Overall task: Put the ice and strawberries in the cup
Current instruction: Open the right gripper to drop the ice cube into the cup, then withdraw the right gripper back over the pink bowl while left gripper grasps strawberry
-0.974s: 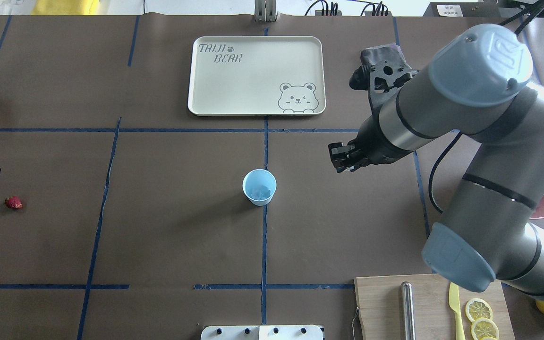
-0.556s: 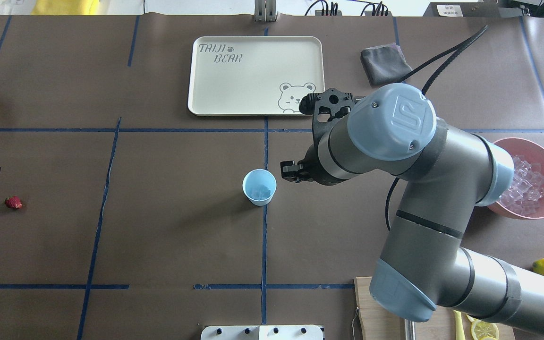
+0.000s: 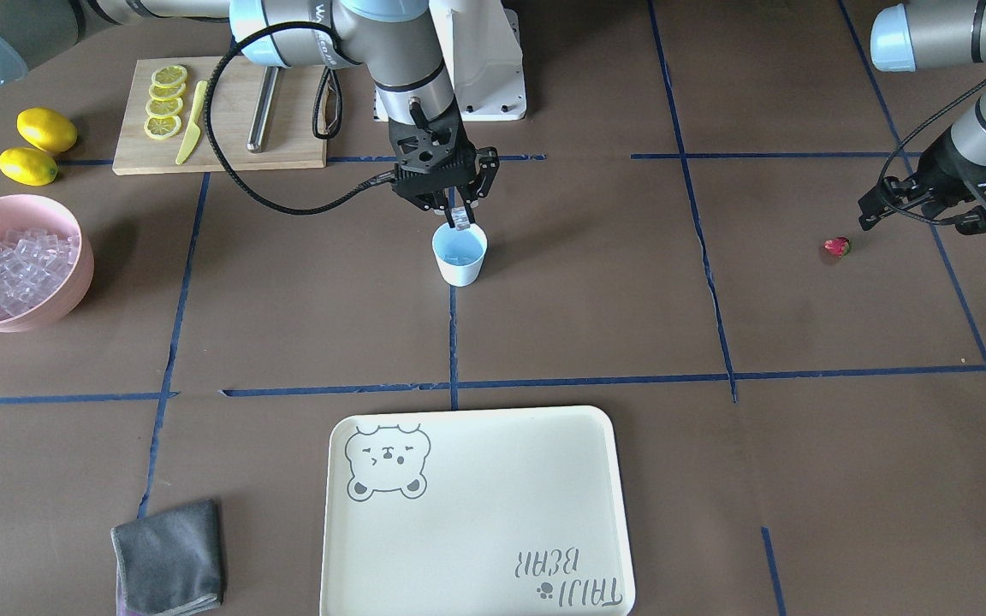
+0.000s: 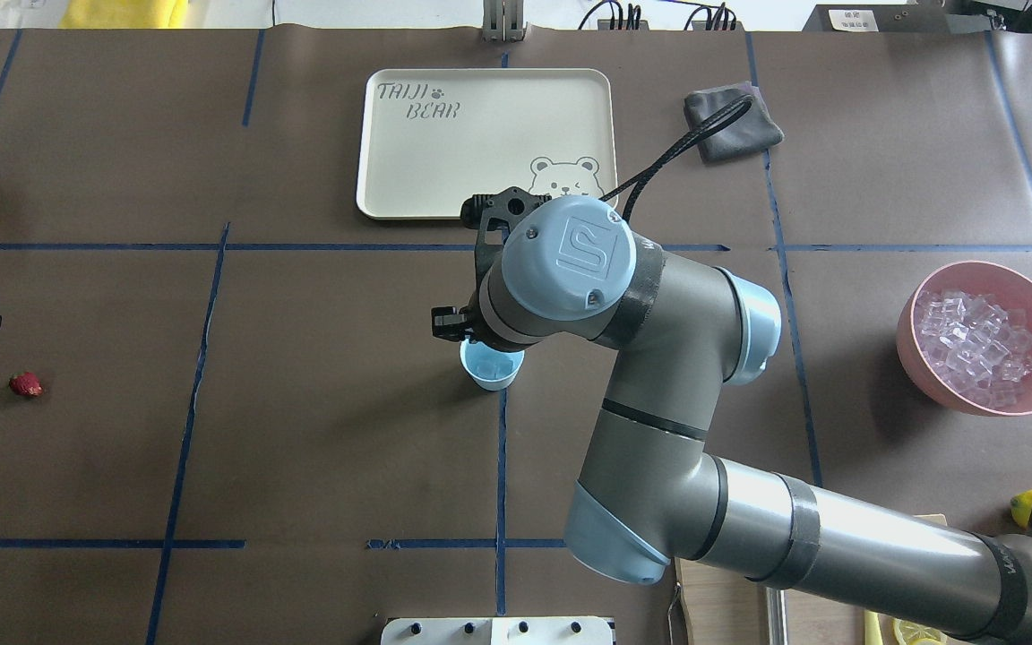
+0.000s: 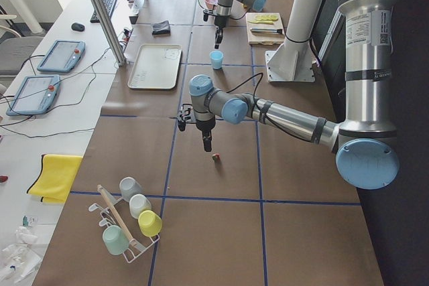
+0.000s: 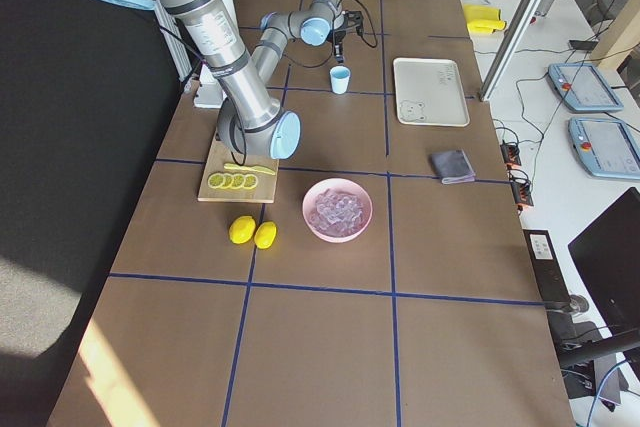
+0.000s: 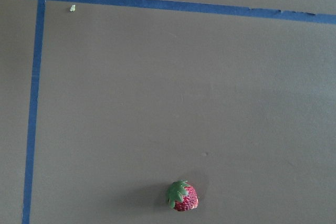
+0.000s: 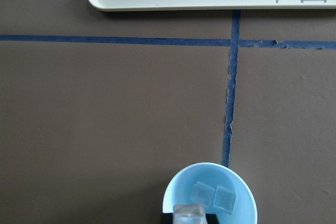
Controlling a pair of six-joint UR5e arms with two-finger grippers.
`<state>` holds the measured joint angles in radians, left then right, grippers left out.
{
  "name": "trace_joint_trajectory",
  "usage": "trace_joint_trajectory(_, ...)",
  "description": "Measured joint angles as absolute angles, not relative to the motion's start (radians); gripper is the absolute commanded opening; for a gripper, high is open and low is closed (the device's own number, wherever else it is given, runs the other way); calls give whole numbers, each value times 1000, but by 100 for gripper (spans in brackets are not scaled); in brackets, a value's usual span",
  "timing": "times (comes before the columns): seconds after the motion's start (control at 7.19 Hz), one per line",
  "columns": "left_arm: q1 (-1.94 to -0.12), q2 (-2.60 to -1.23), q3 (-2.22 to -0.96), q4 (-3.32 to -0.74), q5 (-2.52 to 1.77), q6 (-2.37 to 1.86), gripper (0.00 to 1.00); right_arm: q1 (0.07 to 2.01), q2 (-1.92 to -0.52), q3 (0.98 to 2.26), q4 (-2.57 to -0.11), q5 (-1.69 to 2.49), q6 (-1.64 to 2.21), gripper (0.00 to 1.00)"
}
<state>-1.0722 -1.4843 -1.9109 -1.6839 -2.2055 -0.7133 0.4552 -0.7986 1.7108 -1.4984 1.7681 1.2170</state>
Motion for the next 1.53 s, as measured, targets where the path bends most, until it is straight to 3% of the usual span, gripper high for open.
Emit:
trace_joint_trajectory(0.42,-1072,-1485,-1910,-1683,-2206,-712,100,453,-792,1674,-1505,1771,1205,3)
trace_joint_trajectory(0.56,-1072,-1486,-1910,-1683,-2206,-711,100,453,-799,1674,-1507,1772,1205,43)
trace_joint_trajectory(0.7,-1072,-1486,-1910,-1683,-2206,-711,100,453,-800,1672,-1507,1772,1210,98)
trace_joint_trajectory(1.53,-1047,-1486,-1903,-1685,-2189,-721,100,500,-805,1728,-1545,1813,1217,100)
